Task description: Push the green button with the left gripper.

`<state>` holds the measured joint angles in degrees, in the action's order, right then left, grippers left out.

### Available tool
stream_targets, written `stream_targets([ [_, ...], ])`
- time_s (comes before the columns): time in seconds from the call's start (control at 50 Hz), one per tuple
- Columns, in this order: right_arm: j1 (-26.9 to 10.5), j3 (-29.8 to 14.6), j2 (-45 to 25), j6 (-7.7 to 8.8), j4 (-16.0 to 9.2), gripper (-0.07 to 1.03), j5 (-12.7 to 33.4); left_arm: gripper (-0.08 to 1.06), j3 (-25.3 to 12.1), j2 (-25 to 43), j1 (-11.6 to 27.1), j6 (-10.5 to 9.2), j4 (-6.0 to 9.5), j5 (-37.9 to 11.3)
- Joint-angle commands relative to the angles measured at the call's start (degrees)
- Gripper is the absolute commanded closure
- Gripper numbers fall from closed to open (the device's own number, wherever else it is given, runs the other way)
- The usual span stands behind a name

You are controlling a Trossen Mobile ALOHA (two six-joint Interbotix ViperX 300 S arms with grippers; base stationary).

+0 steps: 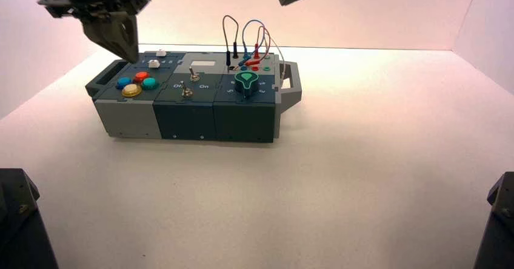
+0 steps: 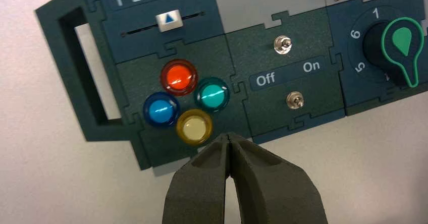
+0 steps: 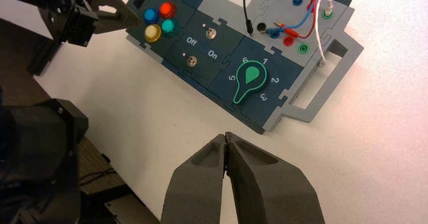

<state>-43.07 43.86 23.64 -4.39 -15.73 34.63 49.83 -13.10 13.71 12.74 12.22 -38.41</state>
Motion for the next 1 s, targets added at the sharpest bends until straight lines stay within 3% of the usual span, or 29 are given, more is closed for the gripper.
stream_targets([
  [0.02,-0.1,-1.8,-0.1,0.62,-0.2,0.98,-0.2,1.01,-1.4,0.8,0.4,-0.18,0.18,1.8],
  [0.34,-0.1,-1.9,-0.4,1.76,-0.1,0.98,-0.2,1.01,-1.8,2.5,0.4,-0.53,0.18,3.0],
  [1.0,0.0,-2.1,-0.5,1.85,0.4,0.98,0.2,1.01,-2.0,6.9,0.4,-0.7,0.18,8.0],
])
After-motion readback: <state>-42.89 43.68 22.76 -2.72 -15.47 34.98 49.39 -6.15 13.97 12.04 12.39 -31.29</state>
